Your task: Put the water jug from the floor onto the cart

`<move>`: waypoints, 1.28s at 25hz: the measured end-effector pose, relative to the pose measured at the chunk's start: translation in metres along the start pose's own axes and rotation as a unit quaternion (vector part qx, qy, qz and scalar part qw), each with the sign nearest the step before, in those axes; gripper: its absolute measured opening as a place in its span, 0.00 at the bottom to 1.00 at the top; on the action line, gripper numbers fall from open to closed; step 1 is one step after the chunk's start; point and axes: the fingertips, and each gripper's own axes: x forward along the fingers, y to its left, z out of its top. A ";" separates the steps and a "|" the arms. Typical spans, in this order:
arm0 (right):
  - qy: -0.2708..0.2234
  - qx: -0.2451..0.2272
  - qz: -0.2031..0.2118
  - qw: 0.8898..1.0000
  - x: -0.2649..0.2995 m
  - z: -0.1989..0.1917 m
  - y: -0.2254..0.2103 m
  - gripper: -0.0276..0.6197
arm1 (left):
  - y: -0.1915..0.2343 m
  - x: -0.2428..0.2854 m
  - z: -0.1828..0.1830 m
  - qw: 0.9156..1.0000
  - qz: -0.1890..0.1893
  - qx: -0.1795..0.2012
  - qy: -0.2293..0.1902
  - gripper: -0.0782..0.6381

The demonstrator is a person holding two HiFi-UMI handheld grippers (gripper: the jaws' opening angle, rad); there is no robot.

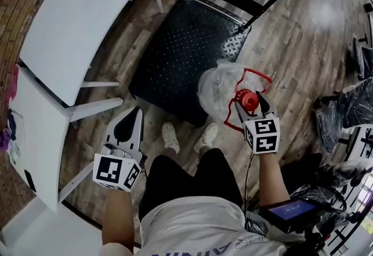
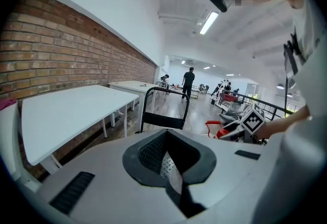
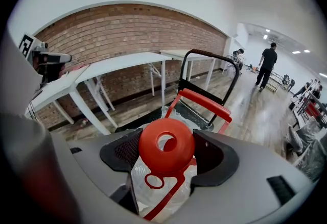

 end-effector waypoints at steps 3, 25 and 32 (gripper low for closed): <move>0.004 -0.012 0.019 1.000 0.023 0.001 0.034 0.53 | 0.013 -0.015 -0.010 1.000 0.007 -0.003 0.006 0.11; 0.051 -0.062 0.077 0.994 0.129 -0.024 0.148 0.53 | 0.058 -0.070 -0.042 0.999 0.030 -0.043 0.004 0.11; 0.062 -0.068 0.073 0.993 0.125 -0.030 0.157 0.53 | 0.063 -0.070 -0.045 0.999 0.024 -0.047 0.007 0.11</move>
